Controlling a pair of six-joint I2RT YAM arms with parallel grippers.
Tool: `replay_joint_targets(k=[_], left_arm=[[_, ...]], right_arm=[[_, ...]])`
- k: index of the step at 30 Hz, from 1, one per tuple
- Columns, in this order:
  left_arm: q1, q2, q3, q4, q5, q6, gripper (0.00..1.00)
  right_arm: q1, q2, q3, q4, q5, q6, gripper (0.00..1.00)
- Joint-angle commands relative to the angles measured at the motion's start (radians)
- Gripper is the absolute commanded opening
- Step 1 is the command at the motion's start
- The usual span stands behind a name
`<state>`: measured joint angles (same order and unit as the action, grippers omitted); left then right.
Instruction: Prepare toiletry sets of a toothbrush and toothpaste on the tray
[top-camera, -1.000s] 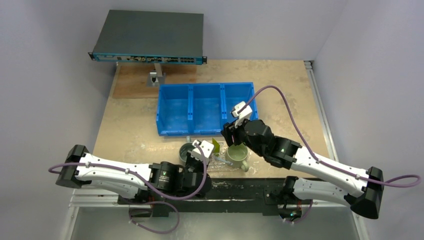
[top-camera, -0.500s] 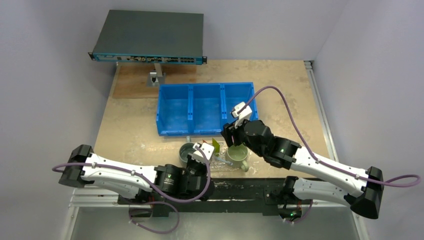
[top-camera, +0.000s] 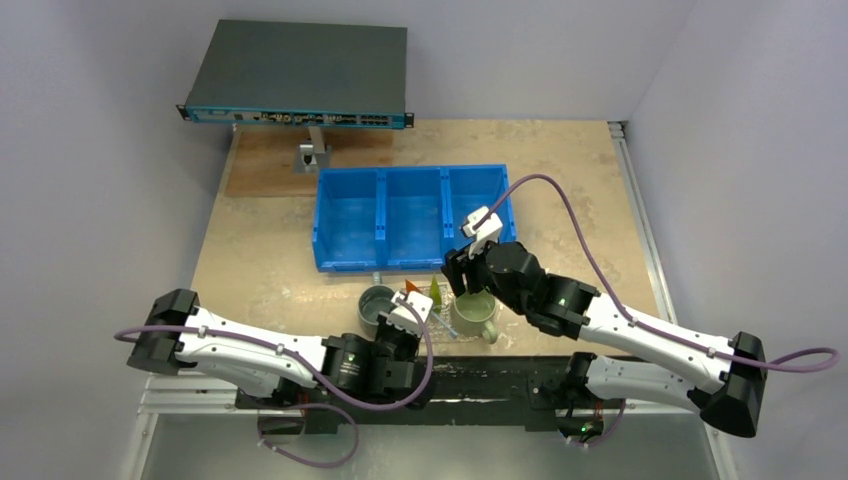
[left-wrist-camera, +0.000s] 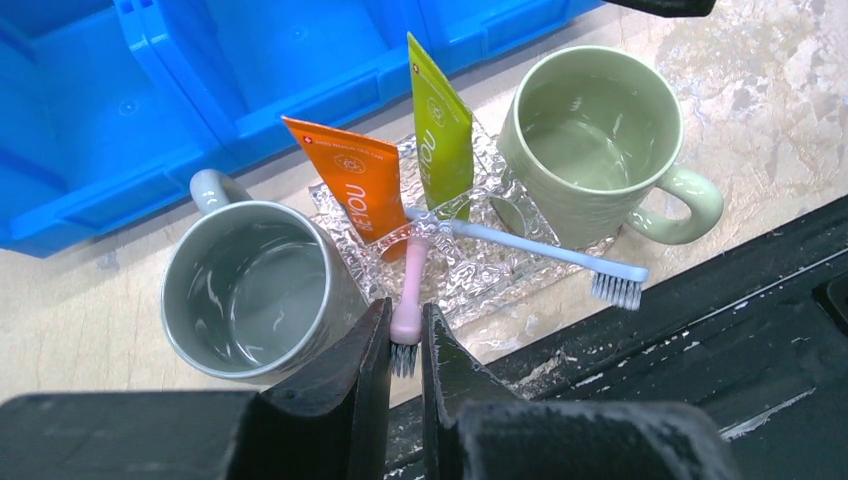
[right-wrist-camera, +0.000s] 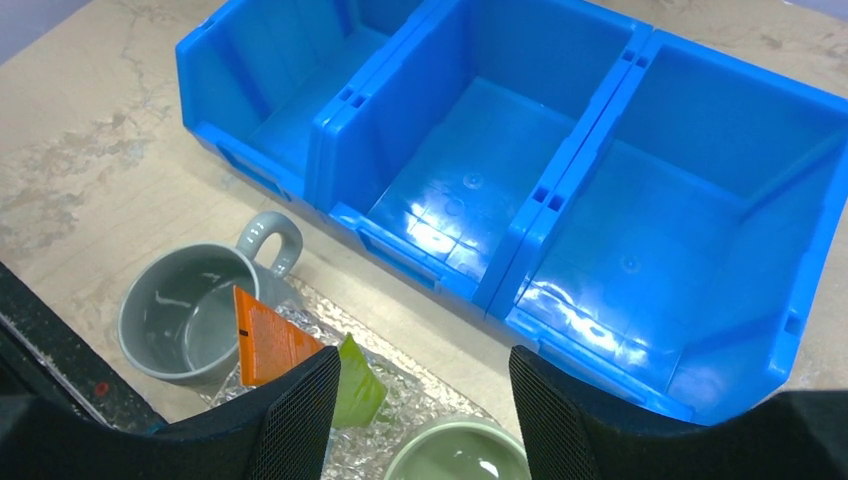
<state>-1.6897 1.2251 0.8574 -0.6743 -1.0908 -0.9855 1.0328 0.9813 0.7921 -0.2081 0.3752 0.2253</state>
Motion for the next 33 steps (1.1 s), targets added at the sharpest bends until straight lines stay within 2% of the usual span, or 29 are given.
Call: replay_joint_targets(k=[1,11,20,27,29,33], left_arm=[[-0.018,0.013,0.043,-0.068,-0.025,-0.046,0.11],[-0.037,0.013,0.077,-0.094,-0.036,-0.040,0.28],[-0.045,-0.018,0.128,-0.117,-0.041,0.010,0.35],[-0.044,-0.110,0.174,-0.074,-0.001,0.172,0.45],[-0.041,-0.134,0.196,-0.068,0.017,0.222,0.52],[-0.017,-0.171,0.252,-0.107,0.045,0.284,0.58]], right_arm=[[-0.004,0.000,-0.013,0.034,0.007,0.020,0.66],[-0.004,-0.004,-0.009,0.029,0.012,0.019,0.67],[-0.003,-0.014,0.014,0.016,0.014,0.005,0.69],[-0.004,-0.028,0.044,0.017,0.026,-0.031,0.74],[-0.005,-0.029,0.056,0.018,0.040,-0.042,0.76],[-0.027,-0.027,0.084,0.024,0.042,-0.061,0.77]])
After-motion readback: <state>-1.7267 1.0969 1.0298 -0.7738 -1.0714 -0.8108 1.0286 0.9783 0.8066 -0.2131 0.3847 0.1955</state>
